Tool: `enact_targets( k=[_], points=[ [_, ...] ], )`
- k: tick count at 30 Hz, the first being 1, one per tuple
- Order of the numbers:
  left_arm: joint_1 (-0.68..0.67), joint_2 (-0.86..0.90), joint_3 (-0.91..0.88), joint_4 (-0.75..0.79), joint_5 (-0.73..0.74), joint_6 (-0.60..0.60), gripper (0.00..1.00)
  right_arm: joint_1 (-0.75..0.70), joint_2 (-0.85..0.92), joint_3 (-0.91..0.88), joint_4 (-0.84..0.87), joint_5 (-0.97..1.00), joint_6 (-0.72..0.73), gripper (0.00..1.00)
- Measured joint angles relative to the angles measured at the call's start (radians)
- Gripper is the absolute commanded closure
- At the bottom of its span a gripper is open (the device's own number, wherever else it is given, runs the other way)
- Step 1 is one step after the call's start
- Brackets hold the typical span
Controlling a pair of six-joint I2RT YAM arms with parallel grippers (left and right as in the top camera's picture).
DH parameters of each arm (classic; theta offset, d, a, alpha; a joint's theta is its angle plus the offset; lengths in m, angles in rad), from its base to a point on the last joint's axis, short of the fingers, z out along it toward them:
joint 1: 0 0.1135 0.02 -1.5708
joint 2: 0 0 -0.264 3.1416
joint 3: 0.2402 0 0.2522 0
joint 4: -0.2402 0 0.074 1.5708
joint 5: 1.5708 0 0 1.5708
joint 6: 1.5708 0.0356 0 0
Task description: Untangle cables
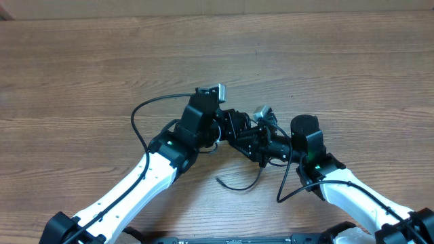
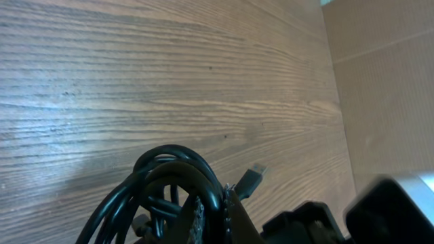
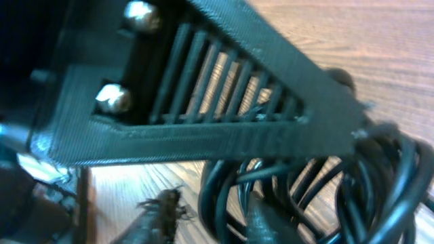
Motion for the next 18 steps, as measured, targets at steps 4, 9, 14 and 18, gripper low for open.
enact_targets(
  k=[4, 9, 14, 18],
  points=[
    [-0.005, 0.0, 0.0, 0.0, 0.0, -0.003, 0.96, -0.002, 0.0, 0.0, -0.006, 0.012, -0.009, 0.93],
    [-0.006, 0.0, 0.0, -0.001, -0.003, -0.013, 0.96, 0.0, 0.0, 0.0, -0.003, -0.005, -0.018, 0.96],
    [-0.005, 0.0, -0.001, -0.001, -0.003, -0.009, 0.96, 0.0, 0.0, 0.0, -0.004, -0.005, -0.019, 0.96],
    [-0.005, 0.0, -0.001, -0.005, -0.002, 0.028, 0.79, 0.001, 0.0, 0.0, -0.004, -0.006, -0.007, 0.96]
  ],
)
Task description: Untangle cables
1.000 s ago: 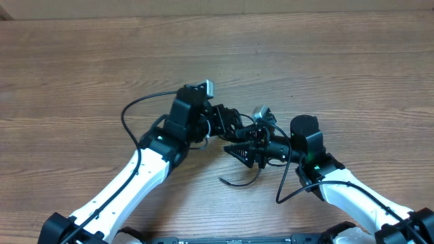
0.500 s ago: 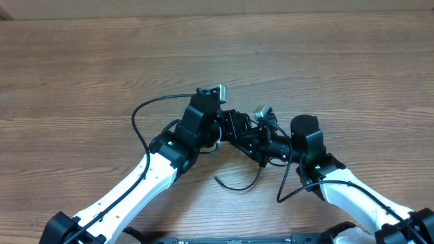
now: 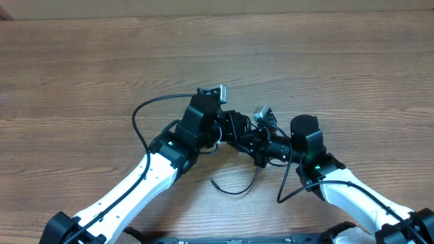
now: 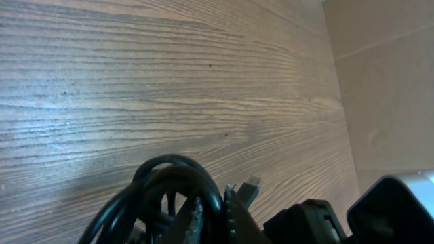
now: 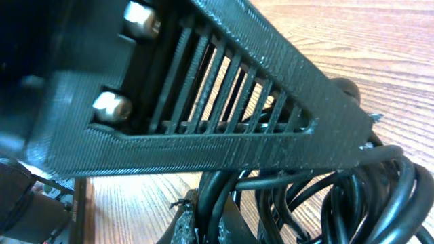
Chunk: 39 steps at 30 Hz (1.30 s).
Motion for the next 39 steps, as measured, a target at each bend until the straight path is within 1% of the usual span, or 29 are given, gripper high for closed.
enact_targets(
  k=[1, 3, 4, 7, 10, 11, 14, 16, 27, 39],
  points=[
    [0.0, 0.0, 0.0, -0.003, 0.0, 0.014, 0.69, 0.001, 0.0, 0.0, -0.002, 0.003, 0.011, 0.96],
    [0.01, 0.0, 0.0, -0.013, 0.001, 0.06, 0.53, 0.002, 0.001, 0.0, -0.02, 0.013, 0.032, 0.96],
    [0.017, 0.0, 0.0, -0.027, 0.002, 0.08, 0.47, 0.002, 0.001, 0.0, -0.022, 0.023, 0.039, 0.96],
    [0.05, 0.0, 0.0, -0.081, 0.002, 0.125, 0.4, 0.0, 0.001, 0.0, -0.02, 0.061, 0.051, 0.96],
    [0.091, 0.0, 0.0, -0.119, 0.006, 0.147, 0.38, -0.008, 0.001, 0.0, -0.022, 0.081, 0.059, 0.96],
    [0.105, 0.0, 0.0, -0.13, 0.009, 0.152, 0.38, -0.013, 0.001, 0.0, -0.022, 0.084, 0.062, 0.96],
    [0.145, 0.0, 0.0, -0.169, 0.009, 0.165, 0.44, -0.035, 0.001, 0.0, -0.016, 0.091, 0.066, 0.96],
    [0.163, 0.0, 0.0, -0.177, 0.011, 0.173, 0.46, -0.047, 0.001, 0.0, -0.007, 0.091, 0.067, 0.96],
    [0.172, 0.0, 0.0, -0.189, 0.087, 0.22, 0.44, -0.051, 0.001, 0.0, 0.061, 0.055, 0.067, 0.96],
    [0.171, 0.0, 0.0, -0.187, 0.181, 0.223, 0.48, -0.051, 0.001, 0.0, 0.064, 0.019, 0.068, 0.96]
  ],
)
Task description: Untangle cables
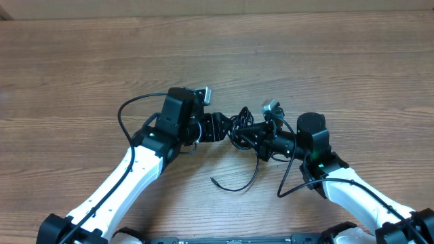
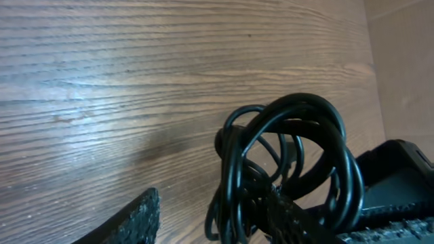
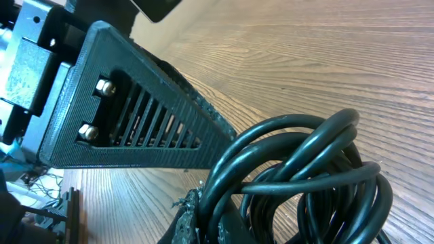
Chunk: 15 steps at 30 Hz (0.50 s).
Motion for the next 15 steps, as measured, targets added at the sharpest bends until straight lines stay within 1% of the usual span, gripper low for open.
enact_targets(
  k=[5, 15],
  points=[
    [-0.001, 0.0, 0.0, 0.0, 0.019, 0.001, 0.54, 0.0, 0.0, 0.0, 0.02, -0.039, -0.001, 0.96],
    [-0.032, 0.0, 0.0, 0.0, 0.024, 0.001, 0.54, 0.0, 0.0, 0.0, 0.056, -0.064, 0.0, 0.96]
  ],
)
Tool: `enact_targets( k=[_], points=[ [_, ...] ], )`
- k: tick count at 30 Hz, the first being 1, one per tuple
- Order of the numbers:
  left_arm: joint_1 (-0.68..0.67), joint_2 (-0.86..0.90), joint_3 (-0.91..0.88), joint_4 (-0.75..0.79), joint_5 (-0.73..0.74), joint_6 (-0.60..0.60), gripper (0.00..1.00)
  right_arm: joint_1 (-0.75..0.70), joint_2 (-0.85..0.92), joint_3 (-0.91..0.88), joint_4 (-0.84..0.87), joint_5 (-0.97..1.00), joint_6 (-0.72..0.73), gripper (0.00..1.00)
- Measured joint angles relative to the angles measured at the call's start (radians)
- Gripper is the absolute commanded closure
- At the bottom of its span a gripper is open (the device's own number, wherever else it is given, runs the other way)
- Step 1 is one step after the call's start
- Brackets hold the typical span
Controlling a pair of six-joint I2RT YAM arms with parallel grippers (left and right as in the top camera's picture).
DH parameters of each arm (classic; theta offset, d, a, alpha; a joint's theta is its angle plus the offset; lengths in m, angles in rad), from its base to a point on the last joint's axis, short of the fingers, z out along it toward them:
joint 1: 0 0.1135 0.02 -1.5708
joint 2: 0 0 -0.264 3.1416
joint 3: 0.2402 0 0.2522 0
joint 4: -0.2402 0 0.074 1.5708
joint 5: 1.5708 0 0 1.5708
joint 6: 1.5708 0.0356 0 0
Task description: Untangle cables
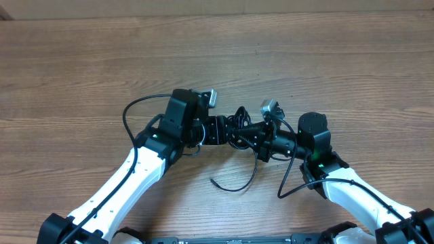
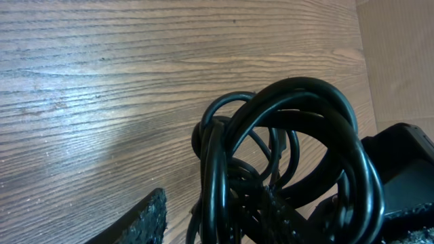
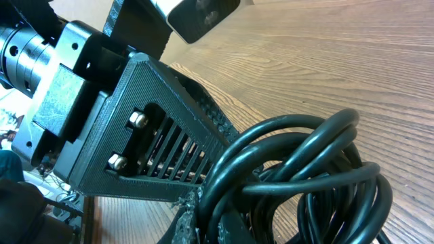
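Observation:
A tangled coil of black cable (image 1: 239,127) hangs just above the wooden table (image 1: 81,61) between both grippers. My right gripper (image 3: 213,222) is shut on several strands at the coil's right side, and its place overhead is (image 1: 256,135). My left gripper (image 2: 213,217) is open. One rough finger (image 2: 146,217) lies left of the coil (image 2: 291,142), the other is among the strands, and a few strands pass between them. Overhead, the left gripper (image 1: 220,129) touches the coil's left side. A loose cable end (image 1: 234,184) trails on the table below.
The left arm's own thin wire (image 1: 129,115) loops out to the left, and the right arm's wire (image 1: 285,181) hangs near the loose end. A cardboard wall (image 1: 217,5) runs along the table's far edge.
My left gripper, still open, has shifted a little to the right, so the coil sits deeper between its fingers. The right gripper keeps its hold in the same place.
At first both grippers were shut on the coil, close together near the table's middle. Later the left gripper stood open further left, with the coil held by the right gripper alone. Now the open left gripper is back against the coil.

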Motion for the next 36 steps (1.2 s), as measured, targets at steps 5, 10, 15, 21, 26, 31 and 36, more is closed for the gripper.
enact_targets(
  k=[5, 10, 15, 21, 26, 31, 36],
  points=[
    [-0.002, 0.0, 0.0, 0.0, -0.005, 0.0, 0.58, 0.0, 0.0, 0.0, 0.005, -0.015, 0.0, 0.96],
    [-0.003, 0.0, 0.0, 0.0, -0.008, 0.002, 0.8, 0.0, 0.0, 0.0, 0.005, -0.024, 0.002, 0.96],
    [-0.003, 0.0, 0.0, -0.001, -0.011, 0.008, 0.83, 0.0, 0.0, 0.0, 0.004, -0.025, 0.003, 0.96],
    [-0.008, 0.0, 0.0, -0.002, -0.012, 0.008, 0.85, 0.0, 0.0, 0.0, 0.005, -0.031, 0.006, 0.96],
    [-0.016, 0.0, 0.0, 0.0, -0.019, 0.008, 0.85, 0.0, 0.0, 0.0, 0.005, -0.034, 0.006, 0.96],
    [-0.016, 0.0, 0.0, 0.0, -0.02, 0.008, 0.9, 0.0, 0.0, 0.0, 0.005, -0.035, 0.006, 0.96],
    [-0.023, 0.0, 0.0, 0.0, -0.027, 0.012, 0.96, 0.0, 0.0, 0.0, 0.004, -0.039, 0.006, 0.96]
  ],
)
